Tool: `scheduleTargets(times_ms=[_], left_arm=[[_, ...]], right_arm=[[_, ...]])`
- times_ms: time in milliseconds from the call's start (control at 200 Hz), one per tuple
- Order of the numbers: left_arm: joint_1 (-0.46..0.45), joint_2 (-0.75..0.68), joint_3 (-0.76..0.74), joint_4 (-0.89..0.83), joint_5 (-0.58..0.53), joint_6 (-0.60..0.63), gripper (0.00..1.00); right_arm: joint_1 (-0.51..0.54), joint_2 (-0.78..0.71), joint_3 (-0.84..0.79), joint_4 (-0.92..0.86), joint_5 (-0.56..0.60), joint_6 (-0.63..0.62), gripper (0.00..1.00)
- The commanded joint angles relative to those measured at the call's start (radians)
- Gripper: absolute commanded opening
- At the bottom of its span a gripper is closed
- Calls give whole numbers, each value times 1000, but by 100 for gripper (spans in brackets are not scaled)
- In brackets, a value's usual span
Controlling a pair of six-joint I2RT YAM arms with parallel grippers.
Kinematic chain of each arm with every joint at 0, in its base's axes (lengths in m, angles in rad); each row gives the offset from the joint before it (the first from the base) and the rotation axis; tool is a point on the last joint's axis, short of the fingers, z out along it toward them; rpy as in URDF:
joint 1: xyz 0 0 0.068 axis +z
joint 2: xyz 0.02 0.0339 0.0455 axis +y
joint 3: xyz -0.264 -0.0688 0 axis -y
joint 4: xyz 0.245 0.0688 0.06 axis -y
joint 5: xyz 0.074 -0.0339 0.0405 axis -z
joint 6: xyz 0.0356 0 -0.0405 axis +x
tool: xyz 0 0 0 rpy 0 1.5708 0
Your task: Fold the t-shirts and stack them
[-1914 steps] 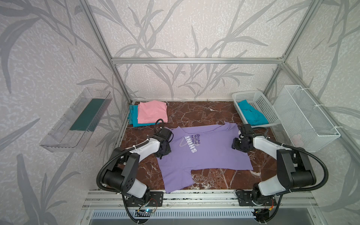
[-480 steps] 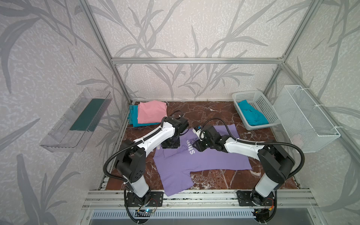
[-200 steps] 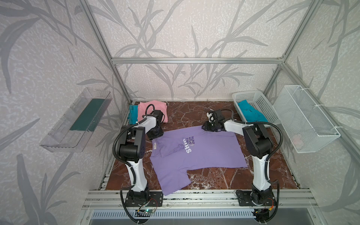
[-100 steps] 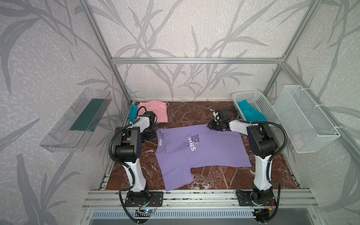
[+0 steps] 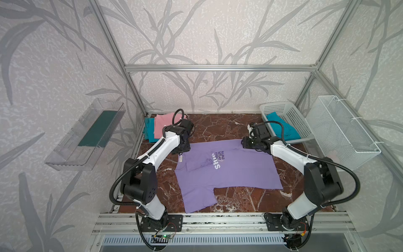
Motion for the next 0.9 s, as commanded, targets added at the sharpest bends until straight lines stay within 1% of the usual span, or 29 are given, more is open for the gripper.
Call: scheduleTargets(times_ms=[0,35,40,65,135,195,250,310,410,475,560,625,765,895], left_arm=[[-92,-93,-96,-156,14,-15,53],[-125,-122,-133,-146,57,-13,53],[-131,-127,-139,-145,63,-14,54],[-157,-148,-166,-137,96,-18,54],[-250,-204,-248,-99,191,-21,56],[-334,-237,-306,-88,241,-54,58],[-407,-250,-356,-88,271,-85,59],[-476,-253,-405,-97,283,-128,61],[-558,-259,-493,-91,307,-204,63],[-587,-279,-558,-59,334,-249,64],[-595,-319,-642,-17,359,-297,65],[-595,-355,-694,-7,339,-324,65],[-594,-409,-779,85,347,-376,66],[-594,-393,-813,181,344,-408,66]], right_arm=[[-5,-142,-115,-162,162,-22,52],[-5,-202,-167,-184,172,-22,52],[-5,-209,-180,-186,174,-22,54],[-6,-233,-207,-195,180,-1,57],[-11,-323,-290,-238,193,28,63],[-27,-387,-338,-294,189,56,68],[-44,-431,-365,-344,182,77,73],[-72,-475,-390,-399,174,106,80],[-121,-524,-420,-451,166,134,87],[-154,-542,-441,-458,145,146,89],[-201,-556,-476,-455,97,170,90],[-221,-562,-498,-447,69,188,90],[-229,-557,-515,-441,70,193,90],[-250,-538,-516,-439,78,195,90]])
